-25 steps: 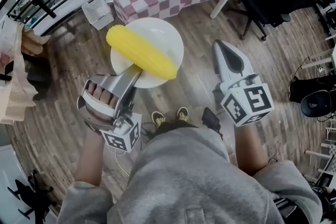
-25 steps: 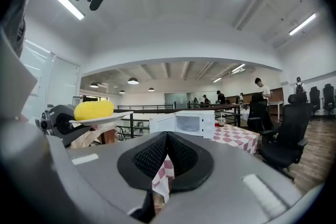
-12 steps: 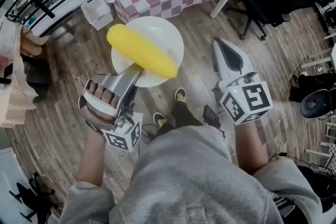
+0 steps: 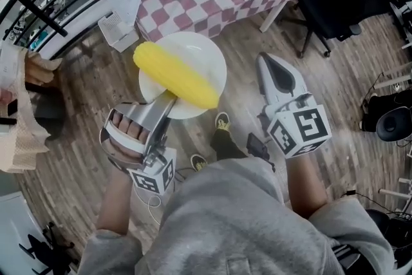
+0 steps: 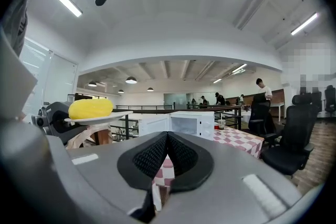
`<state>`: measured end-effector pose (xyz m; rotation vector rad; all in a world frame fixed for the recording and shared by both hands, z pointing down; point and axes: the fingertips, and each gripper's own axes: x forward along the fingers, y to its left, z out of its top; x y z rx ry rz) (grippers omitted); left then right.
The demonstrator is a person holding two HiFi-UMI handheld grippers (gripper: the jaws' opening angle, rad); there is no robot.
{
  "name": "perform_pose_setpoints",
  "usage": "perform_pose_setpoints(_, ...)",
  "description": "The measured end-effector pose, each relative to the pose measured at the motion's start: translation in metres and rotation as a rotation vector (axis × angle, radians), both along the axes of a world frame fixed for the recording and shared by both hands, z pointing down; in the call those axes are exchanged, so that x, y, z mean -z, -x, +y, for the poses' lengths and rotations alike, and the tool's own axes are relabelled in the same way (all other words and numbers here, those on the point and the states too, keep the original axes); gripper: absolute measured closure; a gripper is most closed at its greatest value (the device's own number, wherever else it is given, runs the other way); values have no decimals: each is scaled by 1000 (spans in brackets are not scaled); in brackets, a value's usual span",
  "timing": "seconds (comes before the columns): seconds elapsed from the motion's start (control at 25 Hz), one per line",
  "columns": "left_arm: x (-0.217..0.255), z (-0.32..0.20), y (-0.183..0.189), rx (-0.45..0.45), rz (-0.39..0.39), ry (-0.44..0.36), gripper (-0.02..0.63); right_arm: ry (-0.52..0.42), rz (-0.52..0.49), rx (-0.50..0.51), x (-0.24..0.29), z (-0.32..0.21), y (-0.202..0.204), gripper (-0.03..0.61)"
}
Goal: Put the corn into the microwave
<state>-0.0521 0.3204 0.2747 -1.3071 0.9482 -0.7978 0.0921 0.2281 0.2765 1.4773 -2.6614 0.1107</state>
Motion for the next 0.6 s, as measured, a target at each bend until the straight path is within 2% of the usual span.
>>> perform_pose_setpoints(0.6,4,-133,-49,24,-25,14,586,2,-14,20,2,-139,-49,580)
